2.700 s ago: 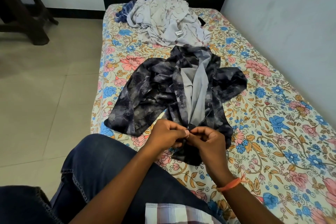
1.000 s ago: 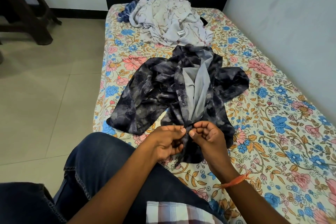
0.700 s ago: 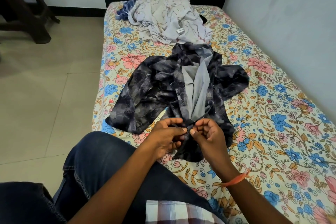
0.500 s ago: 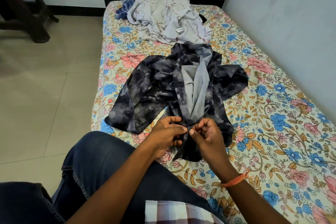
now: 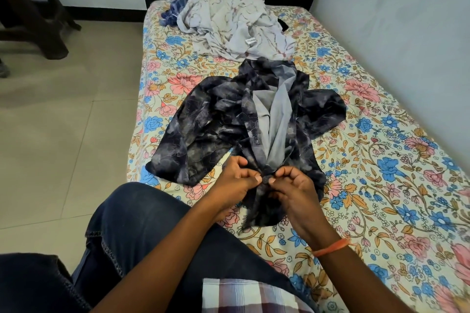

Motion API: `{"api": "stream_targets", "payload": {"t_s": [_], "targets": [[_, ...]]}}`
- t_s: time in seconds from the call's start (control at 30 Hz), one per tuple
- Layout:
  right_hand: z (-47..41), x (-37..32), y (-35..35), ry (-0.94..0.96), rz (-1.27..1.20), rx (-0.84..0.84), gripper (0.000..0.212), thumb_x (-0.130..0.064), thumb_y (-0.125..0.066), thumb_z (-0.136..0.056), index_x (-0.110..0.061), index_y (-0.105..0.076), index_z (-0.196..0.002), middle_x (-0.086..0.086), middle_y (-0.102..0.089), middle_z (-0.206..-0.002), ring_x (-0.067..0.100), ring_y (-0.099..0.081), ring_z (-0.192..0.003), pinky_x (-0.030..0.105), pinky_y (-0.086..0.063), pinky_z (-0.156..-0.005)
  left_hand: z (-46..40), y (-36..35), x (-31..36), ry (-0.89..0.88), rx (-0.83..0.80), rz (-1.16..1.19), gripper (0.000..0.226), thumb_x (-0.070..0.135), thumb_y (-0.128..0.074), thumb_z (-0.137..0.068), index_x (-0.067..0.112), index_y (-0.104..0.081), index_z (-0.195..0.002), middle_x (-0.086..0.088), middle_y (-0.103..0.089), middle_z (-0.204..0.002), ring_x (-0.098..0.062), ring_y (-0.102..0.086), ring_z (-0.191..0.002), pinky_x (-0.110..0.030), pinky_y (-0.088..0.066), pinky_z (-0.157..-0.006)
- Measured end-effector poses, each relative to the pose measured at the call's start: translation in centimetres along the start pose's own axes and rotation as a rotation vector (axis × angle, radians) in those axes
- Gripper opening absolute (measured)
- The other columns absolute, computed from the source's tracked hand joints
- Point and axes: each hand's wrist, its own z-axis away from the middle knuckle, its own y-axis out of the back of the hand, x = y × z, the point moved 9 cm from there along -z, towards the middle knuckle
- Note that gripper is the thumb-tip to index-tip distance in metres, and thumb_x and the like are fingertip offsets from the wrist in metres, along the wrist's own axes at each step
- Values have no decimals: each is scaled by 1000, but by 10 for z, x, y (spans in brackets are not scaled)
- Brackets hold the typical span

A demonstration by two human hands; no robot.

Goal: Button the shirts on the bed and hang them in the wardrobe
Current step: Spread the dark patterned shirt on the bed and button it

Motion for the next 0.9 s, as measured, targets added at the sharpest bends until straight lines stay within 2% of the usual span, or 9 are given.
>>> {"api": "stream_targets", "payload": {"t_s": [0.1, 0.27, 0.37, 0.47, 0.53, 0.63, 0.73, 0.8, 0.9], "targets": [[0, 0, 3, 19, -8, 25, 18, 5, -69, -84, -7, -60, -94, 6, -66, -77, 17, -63, -74, 27, -54, -67, -1, 0, 3, -69, 61, -80, 26, 0, -54, -95, 16, -38, -108, -9, -62, -90, -16, -58, -74, -30, -48, -67], [-3, 12, 4, -73, -131, 2, 26, 5, -72, -75, -5, -58, -95, 8, -65, -76, 17, -65, -72, 24, -57, -68, -1, -5, -4, -3, 25, 2, 20, 2, -57, -95, 19, -47, -101, -1, -60, -81, -1, -52, -51, -17, -40, -48], [-8, 17, 16, -147, -99, 58, 23, -5, -73, -78, -1, -62, -98, 13, -68, -82, 21, -68, -74, 30, -58, -67, -1, -1, 1, -123, 53, -390, 21, 9, -57, -93, 24, -49, -105, 1, -61, -80, -6, -55, -62, -23, -47, -59], [-17, 16, 39, -174, -56, 207, 14, -12, -70, -88, -1, -65, -97, 15, -71, -84, 21, -67, -71, 30, -59, -64, 1, -5, 3, -222, 79, -729, 26, 12, -54, -91, 21, -51, -115, -2, -63, -79, -16, -60, -71, -39, -52, -70], [-28, 10, 50, -156, 45, 250, 22, -18, -74, -87, -1, -67, -98, 14, -73, -86, 22, -68, -70, 31, -60, -61, -1, -8, 1, -215, 55, -816, 30, 12, -51, -91, 20, -51, -120, -1, -61, -76, -16, -59, -69, -43, -52, -69], [-46, 1, 57, -104, 250, 296, 31, -25, -78, -84, 0, -68, -100, 16, -74, -87, 24, -70, -69, 35, -60, -59, -3, -10, 0, -218, 44, -937, 33, 12, -50, -90, 21, -54, -121, 3, -59, -85, -15, -58, -74, -38, -53, -69], [-63, -7, 56, -38, 386, 324, 22, -19, -76, -86, 1, -69, -94, 17, -73, -81, 23, -68, -57, 32, -58, -50, -3, -12, 2, -254, 35, -1040, 35, 12, -51, -89, 19, -59, -122, -3, -61, -103, -23, -61, -89, -41, -54, -79], [-73, -5, 57, -57, 380, 344, 12, -10, -72, -88, 0, -68, -93, 18, -72, -81, 22, -64, -53, 28, -53, -45, -4, -12, 6, -282, 33, -1091, 34, 17, -54, -89, 24, -63, -121, -2, -57, -111, -22, -60, -95, -40, -54, -82], [-79, 3, 62, -133, 164, 363, 6, -6, -68, -88, -3, -70, -92, 12, -71, -78, 24, -64, -62, 30, -51, -51, -9, -3, 24, -336, 137, -967, 17, 35, -62, -87, 33, -70, -102, 6, -57, -100, -10, -60, -86, -31, -54, -76]]}}
